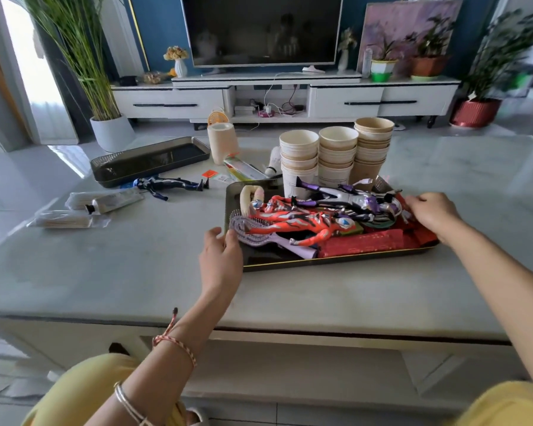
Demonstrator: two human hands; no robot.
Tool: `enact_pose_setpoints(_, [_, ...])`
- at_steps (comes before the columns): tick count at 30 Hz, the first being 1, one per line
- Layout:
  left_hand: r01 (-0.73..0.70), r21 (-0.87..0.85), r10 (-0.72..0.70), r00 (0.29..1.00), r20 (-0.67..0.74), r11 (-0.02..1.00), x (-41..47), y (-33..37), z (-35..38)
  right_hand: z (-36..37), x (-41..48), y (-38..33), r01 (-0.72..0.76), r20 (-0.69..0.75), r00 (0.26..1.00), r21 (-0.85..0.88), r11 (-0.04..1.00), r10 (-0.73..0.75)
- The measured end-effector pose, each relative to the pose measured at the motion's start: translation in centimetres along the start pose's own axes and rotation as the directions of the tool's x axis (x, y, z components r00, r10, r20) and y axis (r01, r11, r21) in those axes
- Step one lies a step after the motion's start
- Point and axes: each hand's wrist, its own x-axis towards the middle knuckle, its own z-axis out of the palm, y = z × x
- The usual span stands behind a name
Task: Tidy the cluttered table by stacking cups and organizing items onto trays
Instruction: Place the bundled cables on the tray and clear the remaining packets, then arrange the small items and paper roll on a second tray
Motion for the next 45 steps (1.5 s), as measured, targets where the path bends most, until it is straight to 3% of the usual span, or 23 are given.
enact_pose_setpoints(3, [-0.033,-0.007,0.034,0.998,0.050,0.999,-0.2,0.2,2.0,-1.3,0.2,0.7,-0.009,-0.054,0.998,0.008,1.000,0.010])
enact_pose_setpoints(6, [-0.031,-0.036,0.036,0.988,0.150,0.999,-0.5,0.6,3.4,-3.3,-0.5,0.8,0.000,-0.255,0.967,0.008,1.000,0.002])
enact_pose_setpoints(10, [-0.013,-0.067,0.032,0.956,0.292,0.998,-0.1,0.9,3.8,-5.0,-3.2,-1.5,0.217,-0.444,0.880,0.058,0.974,-0.169])
enact_pose_setpoints(13, [-0.006,-0.048,0.023,0.935,0.353,0.999,0.8,1.1,2.9,-4.4,-5.8,-5.4,0.407,-0.299,0.879,0.069,0.911,-0.370])
enact_pose_setpoints(15, [-0.032,-0.014,0.034,0.939,0.342,0.999,1.9,0.9,1.7,-3.0,-7.1,-8.8,0.499,-0.059,0.866,0.056,0.865,-0.496])
enact_pose_setpoints(18, [-0.085,0.034,0.074,0.967,0.245,0.996,4.1,0.7,-0.2,0.5,-8.7,-14.0,0.610,0.286,0.758,0.007,0.792,-0.586])
enact_pose_setpoints(23, [-0.119,0.101,0.111,0.991,0.077,0.988,8.2,-0.7,-4.5,9.6,-11.1,-21.1,0.684,0.464,0.639,0.023,0.729,-0.614])
enact_pose_setpoints(28, [-0.076,0.086,0.073,0.996,0.047,0.993,9.9,-3.6,-7.0,18.0,-12.2,-23.9,0.706,0.509,0.596,0.039,0.708,-0.622])
enact_pose_setpoints(33, [-0.124,0.094,0.122,0.992,0.022,0.988,11.6,-4.6,-7.3,24.0,-12.1,-27.2,0.827,0.484,0.524,-0.094,0.554,-0.700])
enact_pose_setpoints(40, [-0.027,-0.007,0.027,0.999,-0.019,1.000,12.7,-3.6,-7.6,27.4,-11.3,-28.4,0.825,0.446,0.565,-0.331,0.458,-0.695])
enact_pose_setpoints(45, [-0.005,-0.046,0.004,1.000,-0.023,0.999,12.6,-2.6,-7.2,25.9,-12.0,-28.1,0.832,0.362,0.550,-0.167,0.528,-0.753])
